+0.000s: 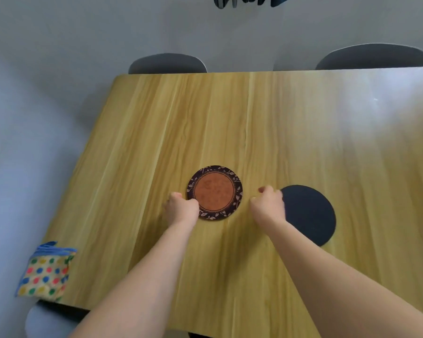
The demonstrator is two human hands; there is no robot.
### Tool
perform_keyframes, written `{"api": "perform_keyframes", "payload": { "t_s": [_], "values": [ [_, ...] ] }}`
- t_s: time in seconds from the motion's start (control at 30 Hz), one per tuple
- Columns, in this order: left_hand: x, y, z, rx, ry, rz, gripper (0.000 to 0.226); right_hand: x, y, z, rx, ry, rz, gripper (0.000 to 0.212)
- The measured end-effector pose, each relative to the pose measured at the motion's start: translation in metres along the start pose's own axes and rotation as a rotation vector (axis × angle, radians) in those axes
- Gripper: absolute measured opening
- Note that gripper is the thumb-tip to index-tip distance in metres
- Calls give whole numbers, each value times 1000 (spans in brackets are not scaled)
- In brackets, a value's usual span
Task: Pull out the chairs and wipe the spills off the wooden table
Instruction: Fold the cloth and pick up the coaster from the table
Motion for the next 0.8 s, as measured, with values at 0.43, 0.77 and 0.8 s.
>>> {"api": "perform_keyframes", "payload": {
  "t_s": [0.43,0.77,0.8],
  "values": [
    [-12,160,-150,38,-942,-1193,47,-100,-11,112,-48,296,-321,41],
    [-17,173,-158,-66,-1067,-1648,4,-80,-17,128,69,-126,-126,34],
    [-19,176,-151,8,-982,-1535,10,-70,-16,134,91,-178,-115,28]
  ]
}}
Point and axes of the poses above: each hand's wrist, its own y-axis away from the middle knuckle, its own z-axis out of the back of the hand, x = y × z, the point moved 5 cm from there along -y, towards the middle knuckle, and after that the axes turned 14 degrees about z, right-handed, at the moved point
